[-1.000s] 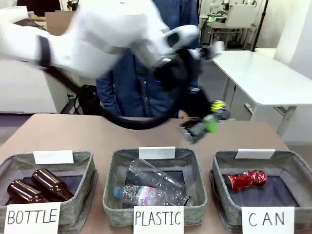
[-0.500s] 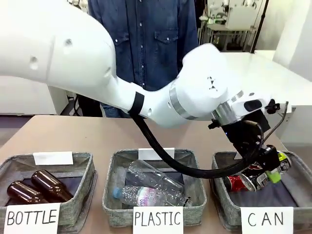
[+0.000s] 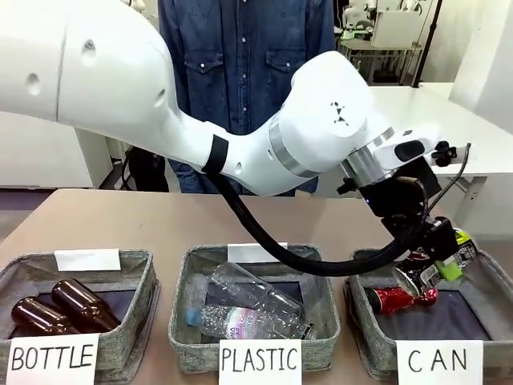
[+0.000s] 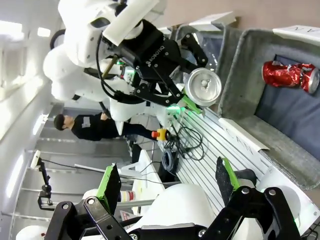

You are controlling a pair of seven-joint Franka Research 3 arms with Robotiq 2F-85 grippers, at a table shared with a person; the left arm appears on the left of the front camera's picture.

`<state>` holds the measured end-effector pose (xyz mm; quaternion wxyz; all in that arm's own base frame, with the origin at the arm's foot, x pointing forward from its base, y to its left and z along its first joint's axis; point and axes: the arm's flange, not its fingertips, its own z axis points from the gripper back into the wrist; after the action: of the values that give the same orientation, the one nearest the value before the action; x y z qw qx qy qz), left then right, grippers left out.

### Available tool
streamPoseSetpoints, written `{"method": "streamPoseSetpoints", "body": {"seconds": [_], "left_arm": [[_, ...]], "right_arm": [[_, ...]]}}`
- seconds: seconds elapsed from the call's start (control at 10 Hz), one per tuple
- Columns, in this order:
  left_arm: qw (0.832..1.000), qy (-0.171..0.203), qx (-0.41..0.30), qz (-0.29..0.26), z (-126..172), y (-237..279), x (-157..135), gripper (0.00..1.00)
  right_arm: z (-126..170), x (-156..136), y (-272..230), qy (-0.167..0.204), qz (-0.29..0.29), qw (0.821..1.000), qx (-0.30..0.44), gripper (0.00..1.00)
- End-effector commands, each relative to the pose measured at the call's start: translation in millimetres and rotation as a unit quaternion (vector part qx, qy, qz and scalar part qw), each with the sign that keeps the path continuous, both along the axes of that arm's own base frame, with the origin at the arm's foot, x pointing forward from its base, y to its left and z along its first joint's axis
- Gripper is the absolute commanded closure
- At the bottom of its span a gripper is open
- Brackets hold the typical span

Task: Sort the can waste into the basket.
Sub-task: Pick up the can waste from the table and place it in the right Fabric basket.

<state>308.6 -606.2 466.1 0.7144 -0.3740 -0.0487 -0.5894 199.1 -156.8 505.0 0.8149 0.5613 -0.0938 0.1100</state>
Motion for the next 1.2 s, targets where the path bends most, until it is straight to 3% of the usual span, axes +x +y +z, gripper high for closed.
{"method": "streamPoseSetpoints", "body": {"seconds": [0.0,0.3,0.4,0.7,1.1], "left_arm": [[0.996,-0.077,-0.039,-0.008,-6,-1,-16,0.6],[0.995,-0.087,-0.039,-0.006,-8,7,-22,0.6],[0.995,-0.094,-0.028,-0.005,-9,9,-24,0.02],[0.993,-0.115,-0.036,0.012,-7,11,-23,0.0],[0.993,-0.105,-0.042,0.034,-7,17,-13,0.0]], "right_arm": [[4,1,-2,0.0,-0.008,1.0,0.001,0.0],[4,1,-2,0.0,-0.008,1.0,0.001,0.0],[4,1,-2,0.0,-0.008,1.0,0.001,0.0],[4,1,-2,0.0,-0.008,1.0,0.001,0.0],[4,1,-2,0.0,-0.008,1.0,0.001,0.0]]}}
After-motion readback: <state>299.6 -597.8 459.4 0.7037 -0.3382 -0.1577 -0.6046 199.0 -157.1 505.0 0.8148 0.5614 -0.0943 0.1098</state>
